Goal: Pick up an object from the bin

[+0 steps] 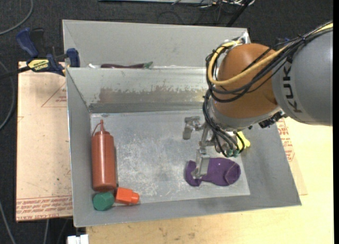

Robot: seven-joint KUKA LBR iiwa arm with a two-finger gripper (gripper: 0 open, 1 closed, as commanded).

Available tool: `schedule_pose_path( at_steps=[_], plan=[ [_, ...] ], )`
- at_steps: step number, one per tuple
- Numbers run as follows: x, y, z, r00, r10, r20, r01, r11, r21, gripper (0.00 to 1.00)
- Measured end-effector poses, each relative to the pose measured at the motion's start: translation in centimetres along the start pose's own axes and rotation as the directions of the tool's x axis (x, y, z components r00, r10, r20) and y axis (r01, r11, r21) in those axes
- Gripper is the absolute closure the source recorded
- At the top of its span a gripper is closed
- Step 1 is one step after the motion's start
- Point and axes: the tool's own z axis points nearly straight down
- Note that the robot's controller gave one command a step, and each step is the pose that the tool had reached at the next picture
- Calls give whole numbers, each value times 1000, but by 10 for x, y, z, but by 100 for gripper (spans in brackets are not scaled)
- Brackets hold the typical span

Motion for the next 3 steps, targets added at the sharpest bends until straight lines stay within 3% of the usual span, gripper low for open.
schedule_pose_path(
  at_steps=[1,3],
  plan=[
    [-1,0,-4,1000,1,8,-1,1000,0,0],
    [4,-54,98,993,-118,11,118,993,2,0]
  ],
)
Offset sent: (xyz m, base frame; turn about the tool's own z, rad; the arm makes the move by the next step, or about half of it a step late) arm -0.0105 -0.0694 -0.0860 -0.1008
